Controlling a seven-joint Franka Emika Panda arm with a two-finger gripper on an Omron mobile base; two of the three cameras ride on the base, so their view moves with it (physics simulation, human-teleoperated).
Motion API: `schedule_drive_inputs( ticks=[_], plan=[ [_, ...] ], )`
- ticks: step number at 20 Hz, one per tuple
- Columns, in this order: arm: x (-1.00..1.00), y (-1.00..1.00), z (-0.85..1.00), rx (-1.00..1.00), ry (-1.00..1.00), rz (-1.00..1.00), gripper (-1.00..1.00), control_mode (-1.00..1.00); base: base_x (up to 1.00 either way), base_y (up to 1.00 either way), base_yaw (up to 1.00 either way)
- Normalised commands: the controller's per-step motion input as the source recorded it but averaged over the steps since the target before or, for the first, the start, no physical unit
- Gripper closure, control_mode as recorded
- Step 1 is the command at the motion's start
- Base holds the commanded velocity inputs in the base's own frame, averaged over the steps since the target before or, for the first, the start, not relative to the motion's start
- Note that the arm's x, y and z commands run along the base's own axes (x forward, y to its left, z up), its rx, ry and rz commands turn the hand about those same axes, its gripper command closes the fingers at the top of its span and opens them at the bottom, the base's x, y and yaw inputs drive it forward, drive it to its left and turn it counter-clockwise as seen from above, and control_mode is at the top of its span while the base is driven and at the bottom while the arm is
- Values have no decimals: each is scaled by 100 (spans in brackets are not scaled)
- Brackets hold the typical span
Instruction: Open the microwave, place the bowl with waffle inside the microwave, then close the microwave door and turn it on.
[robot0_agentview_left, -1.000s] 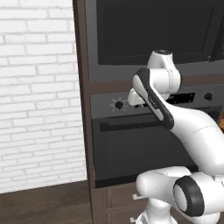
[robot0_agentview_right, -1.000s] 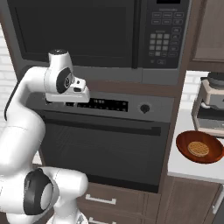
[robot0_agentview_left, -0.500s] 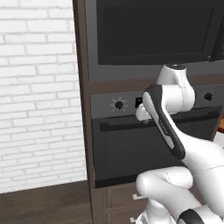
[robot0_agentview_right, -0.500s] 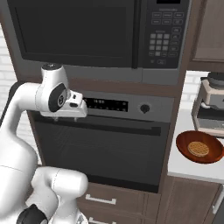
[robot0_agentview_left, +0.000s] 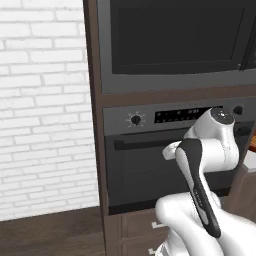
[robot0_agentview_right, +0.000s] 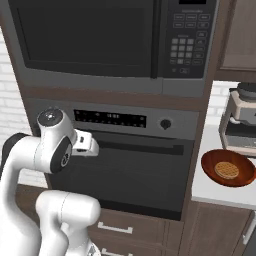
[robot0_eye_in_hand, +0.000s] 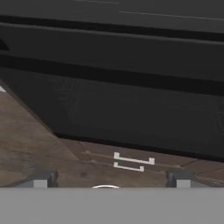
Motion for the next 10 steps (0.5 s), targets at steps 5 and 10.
schedule_drive_inputs(
  ticks=[5, 10],
  plan=[
    [0, 0, 0, 0, 0, 0, -100, 100, -10, -29, 0],
    [0, 0, 0, 0, 0, 0, -100, 100, 0, -43, 1]
  ],
)
